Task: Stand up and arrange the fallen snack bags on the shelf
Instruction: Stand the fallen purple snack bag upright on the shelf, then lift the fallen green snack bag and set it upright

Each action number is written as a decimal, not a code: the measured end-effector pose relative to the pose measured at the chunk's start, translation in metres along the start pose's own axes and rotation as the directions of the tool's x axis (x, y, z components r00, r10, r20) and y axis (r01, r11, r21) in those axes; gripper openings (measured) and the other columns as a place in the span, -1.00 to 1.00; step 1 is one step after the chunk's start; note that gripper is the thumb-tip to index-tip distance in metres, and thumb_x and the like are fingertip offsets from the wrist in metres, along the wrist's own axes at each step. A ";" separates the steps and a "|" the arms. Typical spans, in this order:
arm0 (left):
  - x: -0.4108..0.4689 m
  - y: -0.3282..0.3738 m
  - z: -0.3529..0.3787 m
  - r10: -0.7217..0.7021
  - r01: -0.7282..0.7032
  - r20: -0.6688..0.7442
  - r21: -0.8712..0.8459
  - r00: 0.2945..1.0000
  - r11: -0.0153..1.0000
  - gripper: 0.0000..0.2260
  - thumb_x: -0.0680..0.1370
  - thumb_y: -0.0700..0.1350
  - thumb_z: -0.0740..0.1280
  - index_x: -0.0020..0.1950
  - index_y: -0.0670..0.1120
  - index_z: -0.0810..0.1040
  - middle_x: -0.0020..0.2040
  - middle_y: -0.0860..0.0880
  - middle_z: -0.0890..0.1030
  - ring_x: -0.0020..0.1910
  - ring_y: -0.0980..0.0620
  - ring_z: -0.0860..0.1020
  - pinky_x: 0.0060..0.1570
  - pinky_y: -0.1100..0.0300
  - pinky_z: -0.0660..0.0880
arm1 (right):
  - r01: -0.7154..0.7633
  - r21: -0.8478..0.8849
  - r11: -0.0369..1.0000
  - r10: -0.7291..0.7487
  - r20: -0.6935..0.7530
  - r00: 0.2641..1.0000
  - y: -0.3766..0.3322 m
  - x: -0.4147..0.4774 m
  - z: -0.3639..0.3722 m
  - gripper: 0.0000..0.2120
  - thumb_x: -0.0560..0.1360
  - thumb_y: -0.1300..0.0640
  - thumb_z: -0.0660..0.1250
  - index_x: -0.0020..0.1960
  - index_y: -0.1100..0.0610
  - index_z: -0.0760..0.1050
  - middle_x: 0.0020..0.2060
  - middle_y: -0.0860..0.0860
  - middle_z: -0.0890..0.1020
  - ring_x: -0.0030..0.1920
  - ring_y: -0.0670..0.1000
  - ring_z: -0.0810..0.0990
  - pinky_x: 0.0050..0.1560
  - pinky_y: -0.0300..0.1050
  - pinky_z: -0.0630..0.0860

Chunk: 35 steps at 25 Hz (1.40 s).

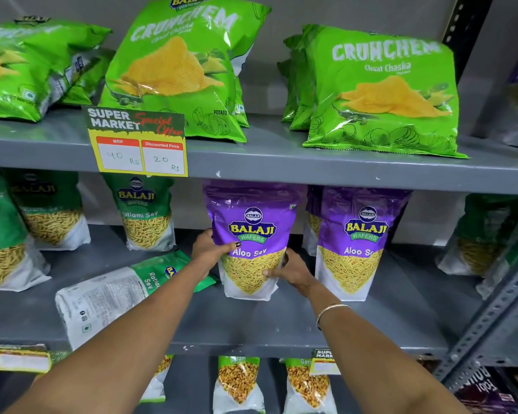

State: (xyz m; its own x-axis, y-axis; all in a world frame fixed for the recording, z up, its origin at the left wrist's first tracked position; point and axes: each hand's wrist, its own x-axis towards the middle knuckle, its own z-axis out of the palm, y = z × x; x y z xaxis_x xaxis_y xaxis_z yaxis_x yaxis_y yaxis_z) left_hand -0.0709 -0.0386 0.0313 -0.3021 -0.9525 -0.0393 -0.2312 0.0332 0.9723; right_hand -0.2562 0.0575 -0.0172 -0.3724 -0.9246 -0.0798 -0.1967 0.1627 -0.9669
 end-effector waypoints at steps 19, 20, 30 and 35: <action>0.045 -0.106 -0.254 -0.320 0.180 0.190 0.523 0.928 0.833 -0.65 0.50 0.09 0.28 0.06 -0.19 0.51 -0.10 -0.15 0.57 -0.08 -0.10 0.51 0.03 0.09 0.41 | -0.592 0.093 0.801 0.577 0.145 0.804 -0.040 -0.020 0.207 -0.70 0.50 -0.06 0.24 -0.28 0.13 0.35 -0.38 0.07 0.49 -0.38 0.01 0.48 -0.29 -0.12 0.42; 0.033 -0.100 -0.259 -0.349 0.193 0.250 0.488 0.903 0.851 -0.68 0.54 0.02 0.26 0.12 -0.20 0.51 -0.04 -0.16 0.58 -0.09 -0.10 0.52 0.00 0.08 0.45 | -0.577 0.221 0.786 0.561 0.139 0.816 -0.038 -0.021 0.224 -0.73 0.50 -0.04 0.24 -0.26 0.12 0.37 -0.36 0.07 0.51 -0.35 0.02 0.48 -0.24 -0.09 0.42; 0.030 -0.094 -0.292 -0.417 0.295 0.524 0.304 0.743 0.906 -0.78 0.43 -0.13 0.43 -0.28 -0.09 0.39 -0.36 -0.03 0.49 -0.38 0.06 0.47 -0.41 0.23 0.47 | -0.241 0.606 0.758 0.423 -0.176 0.889 -0.089 -0.028 0.252 -0.91 0.49 0.25 0.31 -0.19 0.18 0.46 -0.69 -0.02 0.57 -0.69 -0.06 0.54 -0.73 -0.19 0.46; 0.036 -0.086 -0.290 -0.264 0.154 0.440 0.269 0.858 0.951 -0.73 0.35 -0.21 0.49 -0.07 -0.13 0.45 -0.04 -0.04 0.51 0.01 -0.01 0.48 0.00 0.16 0.39 | -0.066 0.398 0.915 0.190 -0.280 0.941 -0.141 -0.003 0.243 -0.86 0.38 0.29 0.43 -0.23 0.15 0.48 -0.54 -0.03 0.63 -0.55 -0.09 0.59 -0.52 -0.08 0.59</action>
State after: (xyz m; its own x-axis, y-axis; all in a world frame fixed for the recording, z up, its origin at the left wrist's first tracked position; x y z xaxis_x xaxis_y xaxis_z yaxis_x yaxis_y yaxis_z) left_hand 0.2058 -0.1632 0.0132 -0.6055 -0.6929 -0.3914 -0.5150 -0.0337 0.8565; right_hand -0.0066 -0.0460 0.0602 -0.6414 -0.7431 -0.1907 0.2055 0.0730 -0.9759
